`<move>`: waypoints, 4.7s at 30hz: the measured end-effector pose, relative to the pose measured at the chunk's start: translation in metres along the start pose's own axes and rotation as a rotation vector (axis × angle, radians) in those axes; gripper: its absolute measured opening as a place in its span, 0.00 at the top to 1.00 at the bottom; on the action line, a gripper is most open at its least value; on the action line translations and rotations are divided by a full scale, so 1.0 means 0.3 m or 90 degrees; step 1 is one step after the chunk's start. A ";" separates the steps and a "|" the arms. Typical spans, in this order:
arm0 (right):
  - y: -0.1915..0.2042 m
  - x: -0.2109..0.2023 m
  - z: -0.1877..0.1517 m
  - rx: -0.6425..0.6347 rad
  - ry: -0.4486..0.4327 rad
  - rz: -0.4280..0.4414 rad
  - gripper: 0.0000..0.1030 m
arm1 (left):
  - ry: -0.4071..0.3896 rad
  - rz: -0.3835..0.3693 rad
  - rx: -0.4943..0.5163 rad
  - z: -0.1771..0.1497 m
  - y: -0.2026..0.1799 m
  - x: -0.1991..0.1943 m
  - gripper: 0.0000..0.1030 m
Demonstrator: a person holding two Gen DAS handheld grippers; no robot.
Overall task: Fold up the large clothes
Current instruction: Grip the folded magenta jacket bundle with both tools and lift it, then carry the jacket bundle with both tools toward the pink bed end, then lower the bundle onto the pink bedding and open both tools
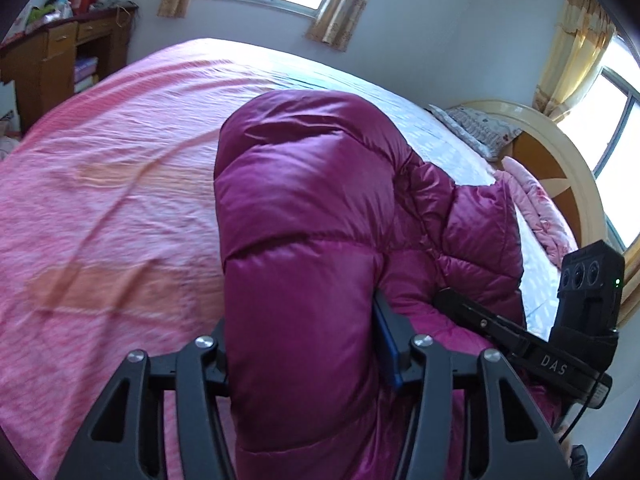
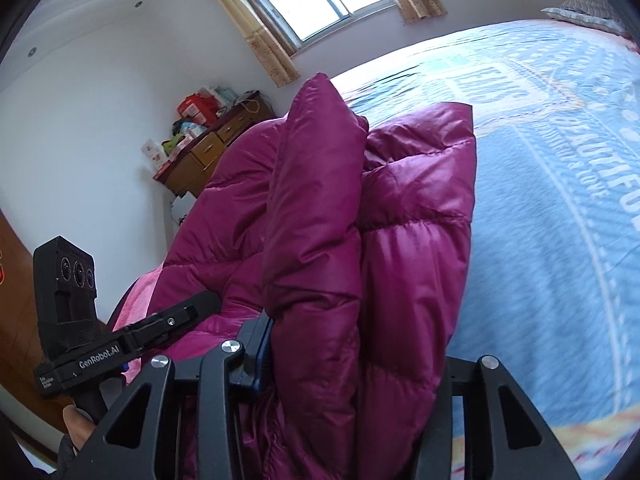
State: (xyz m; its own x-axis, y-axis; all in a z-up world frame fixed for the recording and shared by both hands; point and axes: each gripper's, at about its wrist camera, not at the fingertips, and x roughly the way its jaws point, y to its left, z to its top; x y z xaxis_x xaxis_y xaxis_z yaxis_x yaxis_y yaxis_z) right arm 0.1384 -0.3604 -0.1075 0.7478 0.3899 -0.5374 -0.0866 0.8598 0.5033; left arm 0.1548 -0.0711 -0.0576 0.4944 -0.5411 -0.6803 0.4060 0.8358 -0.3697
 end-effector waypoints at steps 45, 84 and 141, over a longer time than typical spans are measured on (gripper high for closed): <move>0.861 0.801 0.123 -0.184 0.111 0.305 0.60 | -0.165 0.313 -0.167 0.119 0.715 -0.383 0.48; 0.736 0.980 0.031 -0.133 0.190 0.264 0.43 | -0.098 0.333 -0.181 0.096 0.825 -0.279 0.16; 0.770 0.685 -0.116 -0.253 0.100 0.094 0.54 | -0.057 0.390 -0.136 0.131 0.783 -0.233 0.08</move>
State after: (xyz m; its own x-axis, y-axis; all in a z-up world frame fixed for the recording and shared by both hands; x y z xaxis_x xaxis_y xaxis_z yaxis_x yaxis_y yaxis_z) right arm 0.2491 -0.0701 -0.1253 0.6021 0.5371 -0.5907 -0.4543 0.8389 0.2998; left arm 0.2457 0.1595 -0.0719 0.6536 0.0409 -0.7557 -0.1266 0.9904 -0.0559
